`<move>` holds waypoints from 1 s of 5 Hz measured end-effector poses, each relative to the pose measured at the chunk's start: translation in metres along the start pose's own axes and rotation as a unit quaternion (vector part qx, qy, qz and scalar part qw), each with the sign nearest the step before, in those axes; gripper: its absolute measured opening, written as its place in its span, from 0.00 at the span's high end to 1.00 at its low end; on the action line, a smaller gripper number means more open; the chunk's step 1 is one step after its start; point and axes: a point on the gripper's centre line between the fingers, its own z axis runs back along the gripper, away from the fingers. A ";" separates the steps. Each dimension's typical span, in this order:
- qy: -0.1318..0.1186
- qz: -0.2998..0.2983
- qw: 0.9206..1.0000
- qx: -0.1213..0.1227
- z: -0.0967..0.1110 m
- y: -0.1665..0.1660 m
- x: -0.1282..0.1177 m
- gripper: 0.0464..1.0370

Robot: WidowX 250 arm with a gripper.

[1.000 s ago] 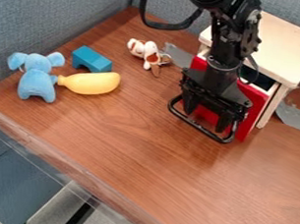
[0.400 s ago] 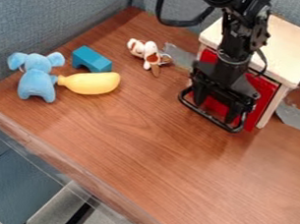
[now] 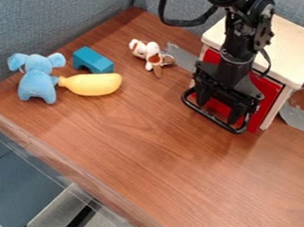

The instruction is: Close the drawer

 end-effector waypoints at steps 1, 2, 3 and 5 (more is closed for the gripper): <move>0.010 -0.004 1.000 -0.003 -0.003 0.000 -0.008 0.04; 0.006 -0.003 1.000 -0.011 0.005 -0.001 -0.012 0.04; -0.008 0.000 1.000 -0.019 0.021 0.000 -0.010 0.04; -0.018 0.001 0.999 -0.037 0.047 -0.002 -0.013 0.04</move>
